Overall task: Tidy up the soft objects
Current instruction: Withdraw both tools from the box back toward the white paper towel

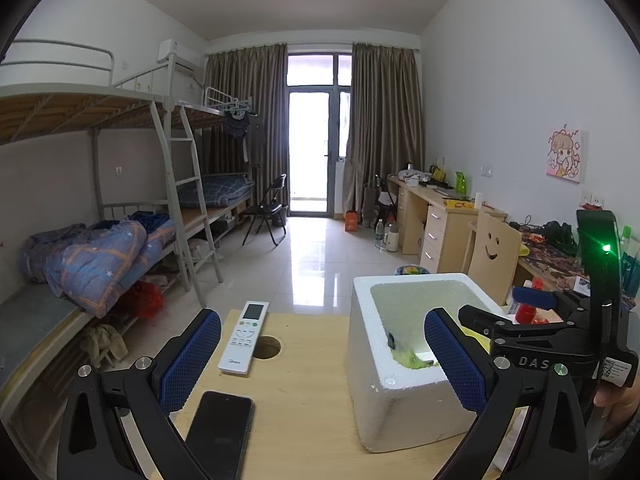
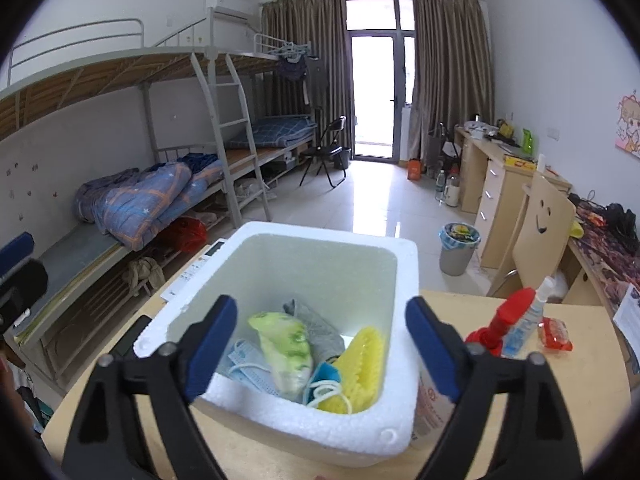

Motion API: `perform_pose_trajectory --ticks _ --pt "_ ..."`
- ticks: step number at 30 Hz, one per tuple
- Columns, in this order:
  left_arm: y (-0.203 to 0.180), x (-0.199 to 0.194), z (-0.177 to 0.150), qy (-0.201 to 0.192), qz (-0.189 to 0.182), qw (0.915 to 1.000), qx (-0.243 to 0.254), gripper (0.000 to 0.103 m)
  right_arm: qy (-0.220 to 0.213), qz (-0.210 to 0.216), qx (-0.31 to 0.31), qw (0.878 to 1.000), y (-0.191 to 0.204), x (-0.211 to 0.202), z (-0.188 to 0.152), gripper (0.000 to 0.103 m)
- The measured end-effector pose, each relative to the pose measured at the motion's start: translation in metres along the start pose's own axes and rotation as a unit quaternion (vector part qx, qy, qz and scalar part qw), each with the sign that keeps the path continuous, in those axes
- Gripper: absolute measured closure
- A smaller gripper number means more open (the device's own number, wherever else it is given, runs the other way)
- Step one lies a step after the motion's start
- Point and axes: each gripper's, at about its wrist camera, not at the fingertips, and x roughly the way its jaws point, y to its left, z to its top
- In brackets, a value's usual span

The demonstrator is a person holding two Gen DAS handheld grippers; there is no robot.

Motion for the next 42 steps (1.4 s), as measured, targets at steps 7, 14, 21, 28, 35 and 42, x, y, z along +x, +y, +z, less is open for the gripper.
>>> perform_pose_trajectory --ticks 7,14,21,28,35,42 --pt "-0.005 -0.008 0.002 -0.002 -0.008 1.0000 0.004 0.001 -0.016 -0.013 -0.005 1.000 0.002 -0.018 0.001 0.001" --pt "-0.017 -0.025 0.007 -0.008 -0.018 0.9998 0.007 0.001 -0.026 -0.019 -0.006 0.999 -0.001 -0.045 -0.001 0.000" --pt "-0.026 -0.053 0.007 -0.016 -0.030 0.9993 0.013 0.001 -0.054 -0.035 -0.012 0.998 0.001 -0.088 -0.008 0.000" --pt "-0.039 -0.087 0.004 -0.031 -0.041 0.9986 0.015 0.001 -0.075 -0.046 0.013 0.996 -0.007 -0.130 -0.020 0.000" --pt "-0.048 -0.116 -0.004 -0.043 -0.061 0.9971 0.018 0.001 -0.098 -0.061 0.020 0.993 -0.009 -0.172 -0.039 0.000" --pt "-0.051 -0.144 -0.015 -0.058 -0.074 0.9955 0.015 0.001 -0.110 -0.074 0.020 0.991 -0.010 -0.199 -0.061 0.000"
